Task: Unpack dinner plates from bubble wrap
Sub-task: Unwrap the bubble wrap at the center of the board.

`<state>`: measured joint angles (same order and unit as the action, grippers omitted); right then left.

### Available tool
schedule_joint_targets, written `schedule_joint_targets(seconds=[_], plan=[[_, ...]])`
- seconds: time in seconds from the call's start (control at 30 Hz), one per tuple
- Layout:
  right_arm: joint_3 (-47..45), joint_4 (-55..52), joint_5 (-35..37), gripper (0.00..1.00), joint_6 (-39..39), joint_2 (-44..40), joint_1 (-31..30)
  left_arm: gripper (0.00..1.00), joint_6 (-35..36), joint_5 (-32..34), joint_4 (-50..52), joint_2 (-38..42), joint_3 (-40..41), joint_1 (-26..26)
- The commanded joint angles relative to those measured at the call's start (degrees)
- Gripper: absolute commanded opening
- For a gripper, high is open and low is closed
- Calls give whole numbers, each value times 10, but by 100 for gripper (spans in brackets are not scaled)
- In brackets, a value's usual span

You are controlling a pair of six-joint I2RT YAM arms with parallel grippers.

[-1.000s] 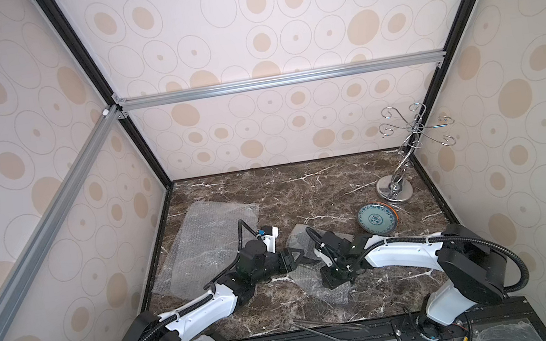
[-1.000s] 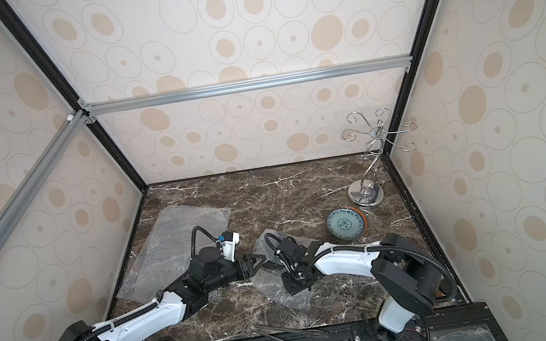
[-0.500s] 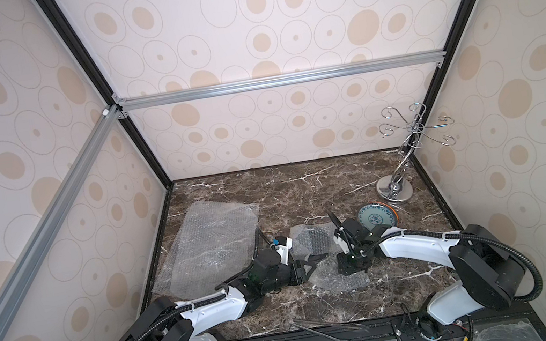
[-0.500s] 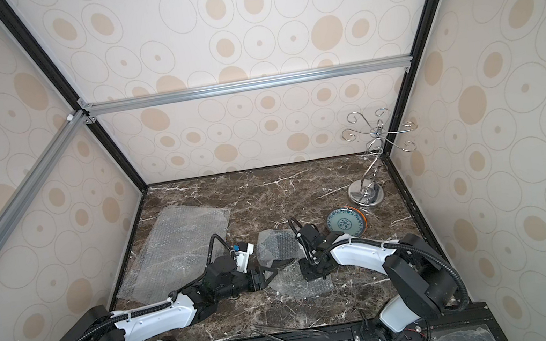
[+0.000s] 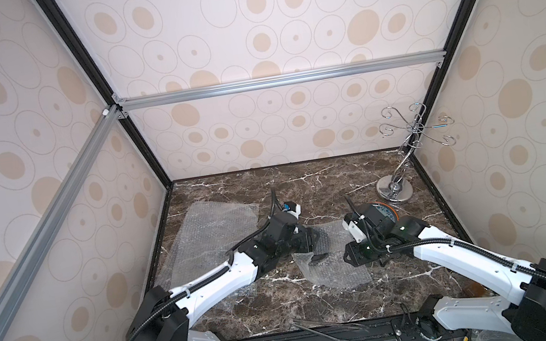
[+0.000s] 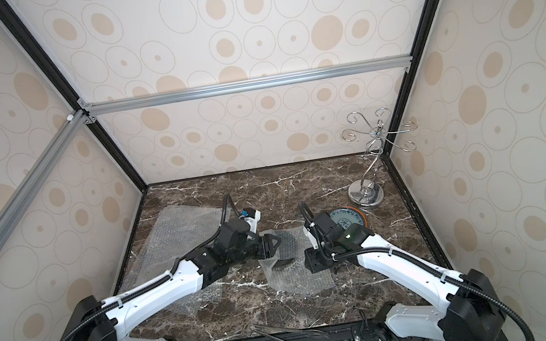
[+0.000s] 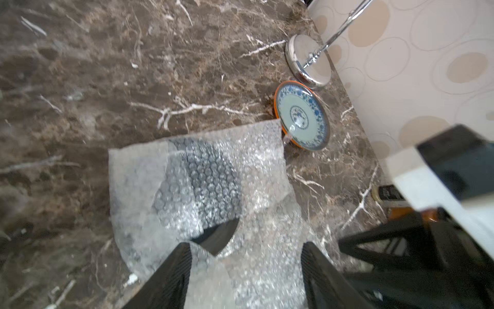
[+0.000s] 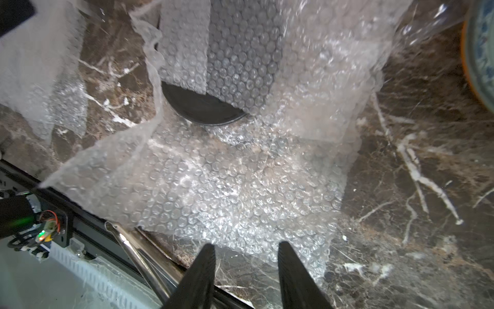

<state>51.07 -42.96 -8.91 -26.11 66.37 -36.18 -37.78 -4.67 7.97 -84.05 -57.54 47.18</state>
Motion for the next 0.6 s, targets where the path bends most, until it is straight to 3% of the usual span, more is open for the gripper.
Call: schedule_joint_targets(seconds=[0.0, 0.13, 0.17, 0.2, 0.23, 0.33, 0.57], plan=[[4, -36, -29, 46, -8, -15, 23, 68, 58, 49, 145, -78, -82, -8], [-18, -25, -80, 55, -19, -42, 61, 68, 69, 77, 231, -180, -185, -9], [-26, -26, -89, 62, -24, -52, 71, 68, 68, 84, 243, -197, -201, -9], [-30, -30, -96, 76, -24, -60, 81, 68, 65, 90, 251, -208, -212, -9], [-37, -32, -104, 81, -22, -71, 92, 68, 62, 100, 262, -219, -225, -9], [-69, -20, -151, 82, -17, -107, 134, 68, 58, 127, 290, -244, -258, -9], [-112, -23, -173, 84, -11, -142, 182, 70, 47, 145, 335, -289, -308, -9]])
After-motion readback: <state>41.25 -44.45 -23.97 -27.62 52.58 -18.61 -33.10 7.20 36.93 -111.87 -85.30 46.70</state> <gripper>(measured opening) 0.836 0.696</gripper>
